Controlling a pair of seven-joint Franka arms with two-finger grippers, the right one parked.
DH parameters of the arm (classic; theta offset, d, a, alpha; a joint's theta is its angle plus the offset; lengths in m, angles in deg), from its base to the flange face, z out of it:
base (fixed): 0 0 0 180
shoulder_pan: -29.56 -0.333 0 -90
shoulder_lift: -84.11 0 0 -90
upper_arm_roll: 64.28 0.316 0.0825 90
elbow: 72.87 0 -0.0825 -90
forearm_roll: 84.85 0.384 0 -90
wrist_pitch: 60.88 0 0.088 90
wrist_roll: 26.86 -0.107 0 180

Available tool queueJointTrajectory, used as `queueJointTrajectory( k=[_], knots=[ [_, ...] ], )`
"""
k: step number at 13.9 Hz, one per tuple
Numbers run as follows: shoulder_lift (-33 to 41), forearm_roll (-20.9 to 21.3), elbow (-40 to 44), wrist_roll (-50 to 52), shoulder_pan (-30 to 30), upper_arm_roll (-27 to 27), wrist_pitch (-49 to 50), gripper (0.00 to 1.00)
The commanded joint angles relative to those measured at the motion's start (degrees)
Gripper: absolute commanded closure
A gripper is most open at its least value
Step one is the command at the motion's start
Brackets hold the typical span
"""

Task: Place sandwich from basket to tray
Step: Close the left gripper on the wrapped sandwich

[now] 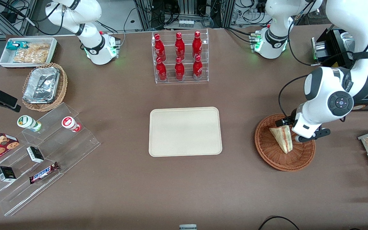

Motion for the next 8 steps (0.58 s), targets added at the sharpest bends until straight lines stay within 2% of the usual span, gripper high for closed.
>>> queueJointTrajectory(
  k=[1, 8],
  knots=[
    [-0.98, 0.19, -2.4, 2.98, 0.26, 0.29, -4.86, 0.0],
    [-5.02, 0.1, -3.99, 7.11, 0.0, 1.43, -11.91, 0.0]
  ],
)
